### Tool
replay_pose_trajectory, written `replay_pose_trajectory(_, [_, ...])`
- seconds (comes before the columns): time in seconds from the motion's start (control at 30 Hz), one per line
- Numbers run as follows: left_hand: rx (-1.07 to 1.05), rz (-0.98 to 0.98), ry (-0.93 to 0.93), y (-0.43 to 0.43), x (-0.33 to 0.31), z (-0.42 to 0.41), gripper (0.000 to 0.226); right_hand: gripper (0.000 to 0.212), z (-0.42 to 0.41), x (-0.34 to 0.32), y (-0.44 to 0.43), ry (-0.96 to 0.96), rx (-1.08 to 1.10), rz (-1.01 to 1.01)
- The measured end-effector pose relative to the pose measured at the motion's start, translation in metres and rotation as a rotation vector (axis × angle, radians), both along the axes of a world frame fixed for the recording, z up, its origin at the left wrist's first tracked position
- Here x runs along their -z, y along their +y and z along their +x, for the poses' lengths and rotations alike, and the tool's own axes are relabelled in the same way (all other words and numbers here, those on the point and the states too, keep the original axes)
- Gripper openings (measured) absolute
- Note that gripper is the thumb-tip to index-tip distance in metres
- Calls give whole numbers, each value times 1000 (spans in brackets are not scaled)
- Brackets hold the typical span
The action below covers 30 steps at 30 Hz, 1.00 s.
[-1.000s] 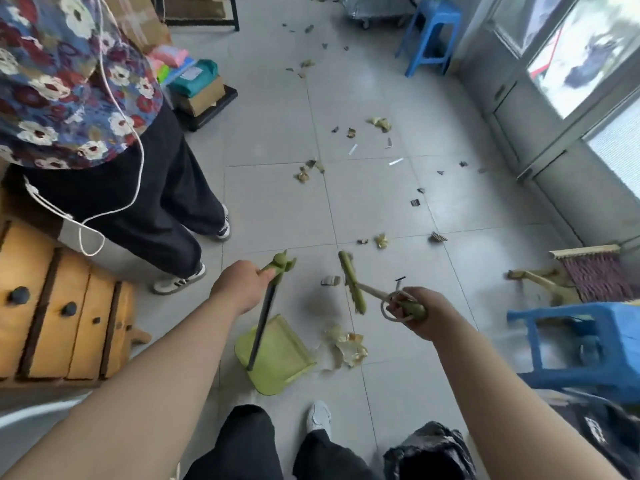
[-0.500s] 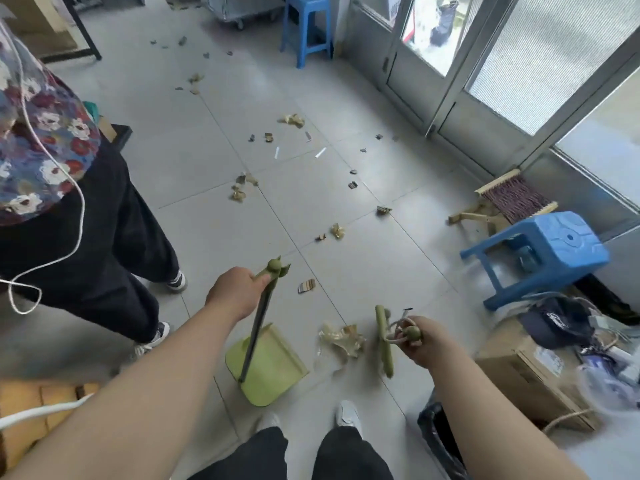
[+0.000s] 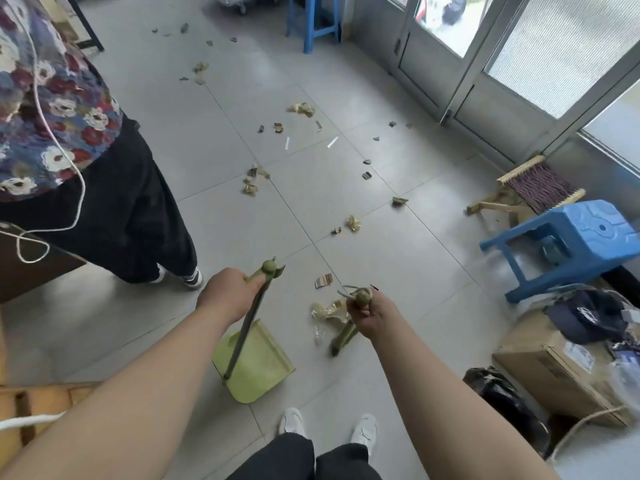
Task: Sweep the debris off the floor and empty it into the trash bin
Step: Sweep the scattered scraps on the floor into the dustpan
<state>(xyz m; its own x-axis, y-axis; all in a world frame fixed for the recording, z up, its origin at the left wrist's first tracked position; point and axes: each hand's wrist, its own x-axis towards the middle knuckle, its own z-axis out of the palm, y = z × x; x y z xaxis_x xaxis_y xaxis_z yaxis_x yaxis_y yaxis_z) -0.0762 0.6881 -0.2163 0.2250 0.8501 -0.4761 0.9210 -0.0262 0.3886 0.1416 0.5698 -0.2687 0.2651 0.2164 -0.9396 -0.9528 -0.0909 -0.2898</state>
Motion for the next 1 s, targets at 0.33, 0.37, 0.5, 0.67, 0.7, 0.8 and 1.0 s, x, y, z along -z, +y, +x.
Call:
replay_pose_trajectory(0.33, [-65, 16, -33, 32, 12, -10, 51, 17, 19, 3, 68, 51, 99, 208])
replay_pose_trajectory(0.37, [-66, 21, -33, 34, 12, -10, 50, 19, 23, 8, 66, 56, 91, 228])
replay_pose_trajectory(0.5, [-64, 36, -14, 35, 8, -10, 47, 11, 33, 15, 45, 81, -24, 233])
replay_pose_trajectory(0.67, [-66, 53, -19, 35, -1, -4, 47, 8, 44, -11, 22, 44, -311, 203])
replay_pose_trajectory(0.7, [-73, 57, -19, 36, -4, -2, 47, 10, 47, -17, 19, 33, -370, 186])
replay_pose_trajectory(0.8, [-109, 69, -29, 38, -9, 5, 48, 14, 59, -33, 21, 34, -554, 148])
replay_pose_trajectory(1.0, [-172, 92, -23, 53, -11, 26, 49, 14, 76, -34, 60, 37, -860, 56])
